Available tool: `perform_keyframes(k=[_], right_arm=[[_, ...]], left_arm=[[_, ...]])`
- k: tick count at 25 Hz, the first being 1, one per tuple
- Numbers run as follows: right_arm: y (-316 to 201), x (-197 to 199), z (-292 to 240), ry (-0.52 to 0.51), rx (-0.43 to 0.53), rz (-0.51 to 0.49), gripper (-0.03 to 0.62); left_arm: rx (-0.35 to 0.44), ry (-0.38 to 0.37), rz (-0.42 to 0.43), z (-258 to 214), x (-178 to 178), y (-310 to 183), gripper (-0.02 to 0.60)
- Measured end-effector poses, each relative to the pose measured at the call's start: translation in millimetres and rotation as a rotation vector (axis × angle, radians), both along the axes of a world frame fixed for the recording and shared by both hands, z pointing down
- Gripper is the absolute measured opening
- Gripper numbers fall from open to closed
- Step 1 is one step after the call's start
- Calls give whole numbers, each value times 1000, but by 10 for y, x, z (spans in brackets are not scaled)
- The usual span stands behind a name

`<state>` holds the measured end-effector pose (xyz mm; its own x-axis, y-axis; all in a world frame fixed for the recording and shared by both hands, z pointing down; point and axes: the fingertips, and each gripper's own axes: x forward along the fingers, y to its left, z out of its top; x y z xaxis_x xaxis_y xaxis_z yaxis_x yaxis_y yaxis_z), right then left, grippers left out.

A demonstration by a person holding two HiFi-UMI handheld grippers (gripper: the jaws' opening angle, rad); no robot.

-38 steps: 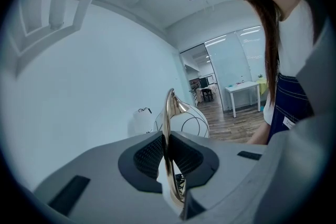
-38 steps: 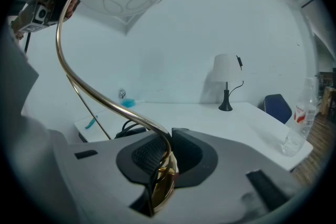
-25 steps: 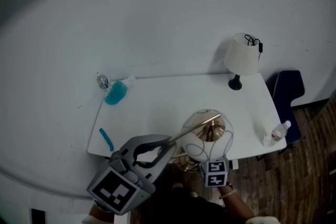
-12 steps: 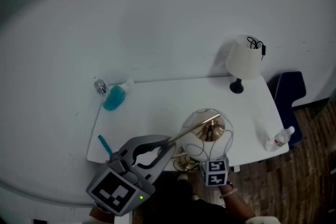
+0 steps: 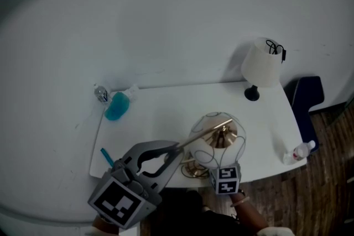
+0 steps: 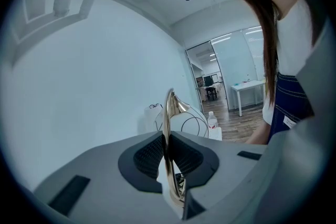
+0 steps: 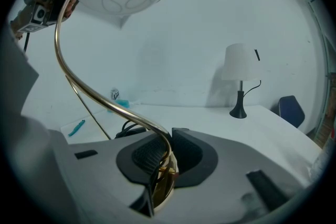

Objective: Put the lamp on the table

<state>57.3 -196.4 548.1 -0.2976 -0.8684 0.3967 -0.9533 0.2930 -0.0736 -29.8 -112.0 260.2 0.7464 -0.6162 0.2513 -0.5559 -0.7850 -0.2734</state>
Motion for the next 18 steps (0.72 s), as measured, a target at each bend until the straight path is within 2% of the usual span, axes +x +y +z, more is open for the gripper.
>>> perform_keyframes(k=[18], right_arm=[[-648,-236,65,-1,-34,-9,46]], left_arm=[[-26,3,2,70,-224,-718,37]])
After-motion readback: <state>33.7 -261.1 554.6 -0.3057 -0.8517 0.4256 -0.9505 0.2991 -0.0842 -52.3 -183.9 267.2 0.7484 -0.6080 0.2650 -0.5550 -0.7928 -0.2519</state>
